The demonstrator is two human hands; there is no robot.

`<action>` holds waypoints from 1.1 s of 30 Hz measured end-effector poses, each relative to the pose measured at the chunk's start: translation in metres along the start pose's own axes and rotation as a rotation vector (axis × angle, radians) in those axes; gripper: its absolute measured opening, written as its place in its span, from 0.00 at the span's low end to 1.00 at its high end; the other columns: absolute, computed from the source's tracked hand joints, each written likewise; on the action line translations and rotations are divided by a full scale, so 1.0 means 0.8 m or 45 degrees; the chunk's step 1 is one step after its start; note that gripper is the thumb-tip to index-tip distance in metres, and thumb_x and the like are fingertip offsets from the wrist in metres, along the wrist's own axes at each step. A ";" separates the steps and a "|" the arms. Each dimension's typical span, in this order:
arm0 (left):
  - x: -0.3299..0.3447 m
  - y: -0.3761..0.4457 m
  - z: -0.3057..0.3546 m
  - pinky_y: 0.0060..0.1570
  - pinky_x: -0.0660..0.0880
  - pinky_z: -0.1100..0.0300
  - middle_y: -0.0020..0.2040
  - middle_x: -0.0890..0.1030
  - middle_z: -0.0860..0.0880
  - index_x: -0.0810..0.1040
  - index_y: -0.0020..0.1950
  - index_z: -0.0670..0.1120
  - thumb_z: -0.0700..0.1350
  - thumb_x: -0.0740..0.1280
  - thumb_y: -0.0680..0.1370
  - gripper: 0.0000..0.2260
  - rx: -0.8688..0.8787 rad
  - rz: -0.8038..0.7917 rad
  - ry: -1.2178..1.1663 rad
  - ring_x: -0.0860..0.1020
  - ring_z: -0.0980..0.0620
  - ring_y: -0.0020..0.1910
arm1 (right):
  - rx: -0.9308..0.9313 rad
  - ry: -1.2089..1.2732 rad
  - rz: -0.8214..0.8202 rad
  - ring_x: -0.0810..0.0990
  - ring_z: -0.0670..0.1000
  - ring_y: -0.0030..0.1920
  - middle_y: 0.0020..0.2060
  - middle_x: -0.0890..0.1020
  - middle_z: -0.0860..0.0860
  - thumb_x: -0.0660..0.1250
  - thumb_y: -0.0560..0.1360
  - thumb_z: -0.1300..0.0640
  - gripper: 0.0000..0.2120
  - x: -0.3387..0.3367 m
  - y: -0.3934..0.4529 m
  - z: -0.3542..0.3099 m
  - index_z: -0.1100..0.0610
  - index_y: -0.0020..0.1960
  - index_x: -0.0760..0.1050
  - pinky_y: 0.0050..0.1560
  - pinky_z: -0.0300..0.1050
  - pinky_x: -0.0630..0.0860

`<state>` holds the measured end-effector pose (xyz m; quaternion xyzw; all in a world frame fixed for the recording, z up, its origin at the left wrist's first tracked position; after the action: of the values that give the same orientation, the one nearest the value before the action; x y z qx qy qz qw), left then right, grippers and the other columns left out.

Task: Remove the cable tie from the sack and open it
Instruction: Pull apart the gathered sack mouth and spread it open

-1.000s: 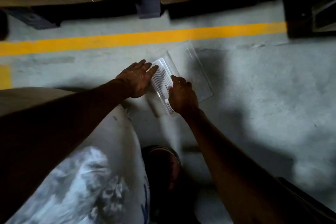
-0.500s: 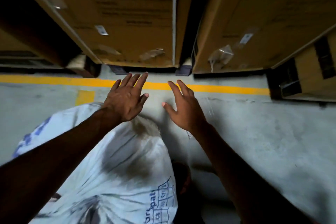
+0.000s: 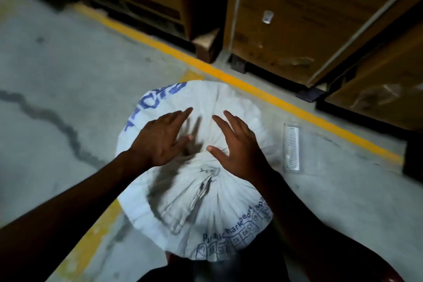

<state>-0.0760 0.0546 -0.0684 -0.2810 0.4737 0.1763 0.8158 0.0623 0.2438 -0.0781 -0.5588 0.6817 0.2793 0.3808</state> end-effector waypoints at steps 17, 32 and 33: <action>0.047 -0.051 -0.050 0.52 0.78 0.55 0.48 0.88 0.49 0.85 0.61 0.48 0.52 0.63 0.80 0.16 -0.248 0.234 -0.491 0.84 0.50 0.46 | -0.353 -0.216 -0.072 0.77 0.53 0.64 0.56 0.82 0.45 0.69 0.71 0.34 0.21 0.091 -0.006 -0.039 0.48 0.53 0.81 0.73 0.72 0.55; 0.033 -0.042 -0.077 0.66 0.78 0.51 0.56 0.88 0.50 0.89 0.55 0.45 0.32 0.55 0.65 0.28 -0.157 -0.012 -0.888 0.84 0.53 0.62 | -0.698 0.071 -0.276 0.82 0.57 0.56 0.50 0.87 0.49 0.65 0.75 0.60 0.12 0.109 0.005 -0.032 0.55 0.52 0.86 0.52 0.52 0.78; 0.031 -0.045 -0.076 0.68 0.77 0.52 0.57 0.88 0.48 0.88 0.54 0.44 0.32 0.53 0.63 0.30 -0.136 -0.026 -0.937 0.83 0.54 0.64 | -0.669 0.085 -0.229 0.82 0.56 0.54 0.48 0.87 0.51 0.64 0.75 0.61 0.12 0.106 0.009 -0.029 0.56 0.51 0.86 0.50 0.52 0.78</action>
<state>-0.0847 -0.0104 -0.1036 -0.2458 0.1362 0.2820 0.9173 0.0434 0.1802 -0.1365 -0.7056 0.5457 0.3931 0.2233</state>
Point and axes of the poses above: each hand's wrist, its own y-axis towards the middle knuckle, its own x-axis out of the palm, z = x × y, the point moved 3 cm from there along y, towards the middle knuckle
